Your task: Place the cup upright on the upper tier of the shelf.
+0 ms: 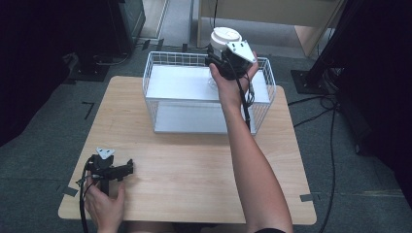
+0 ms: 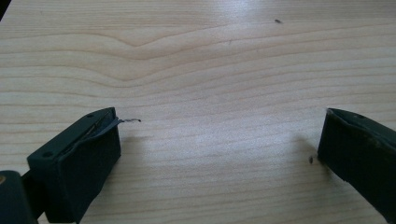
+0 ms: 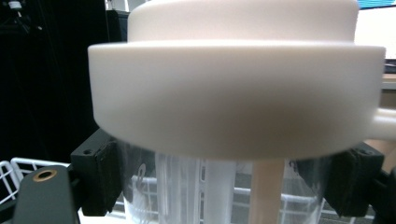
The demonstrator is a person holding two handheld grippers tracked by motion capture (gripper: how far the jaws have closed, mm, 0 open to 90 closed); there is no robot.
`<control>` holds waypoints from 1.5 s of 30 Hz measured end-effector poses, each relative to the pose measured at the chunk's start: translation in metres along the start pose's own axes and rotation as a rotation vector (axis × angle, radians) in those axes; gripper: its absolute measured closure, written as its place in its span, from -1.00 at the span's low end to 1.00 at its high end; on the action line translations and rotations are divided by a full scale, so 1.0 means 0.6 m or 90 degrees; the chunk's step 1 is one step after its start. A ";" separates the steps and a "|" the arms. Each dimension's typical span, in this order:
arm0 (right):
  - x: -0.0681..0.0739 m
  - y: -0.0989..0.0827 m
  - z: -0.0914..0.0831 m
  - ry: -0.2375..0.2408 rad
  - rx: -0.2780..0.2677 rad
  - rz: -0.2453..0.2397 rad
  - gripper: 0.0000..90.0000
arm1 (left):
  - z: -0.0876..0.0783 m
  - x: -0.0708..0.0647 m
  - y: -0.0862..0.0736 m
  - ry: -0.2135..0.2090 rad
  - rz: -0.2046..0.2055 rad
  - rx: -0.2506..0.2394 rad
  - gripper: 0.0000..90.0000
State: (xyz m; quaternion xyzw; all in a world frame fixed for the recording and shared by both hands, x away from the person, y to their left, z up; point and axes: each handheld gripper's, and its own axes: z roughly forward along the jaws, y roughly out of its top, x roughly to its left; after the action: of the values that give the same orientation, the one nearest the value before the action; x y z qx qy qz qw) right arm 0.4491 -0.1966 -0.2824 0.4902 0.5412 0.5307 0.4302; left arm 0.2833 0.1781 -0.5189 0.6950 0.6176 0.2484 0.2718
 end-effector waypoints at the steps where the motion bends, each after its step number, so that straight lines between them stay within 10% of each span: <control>1: 0.000 0.000 0.000 0.000 0.000 0.000 -0.66 | 0.000 0.000 0.000 0.000 0.000 0.000 -1.00; 26: -0.025 -0.036 -0.041 0.040 0.054 -0.015 -0.94 | 0.000 0.000 0.000 0.000 0.000 -0.001 -1.00; 45: -0.076 -0.111 -0.171 0.060 0.047 -0.034 -0.97 | 0.000 0.000 0.000 0.000 0.001 0.001 -1.00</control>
State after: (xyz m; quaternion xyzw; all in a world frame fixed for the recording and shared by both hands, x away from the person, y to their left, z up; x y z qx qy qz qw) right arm 0.3501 -0.2545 -0.3447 0.4657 0.5932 0.5212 0.3995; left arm 0.2832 0.1782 -0.5188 0.6959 0.6171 0.2482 0.2707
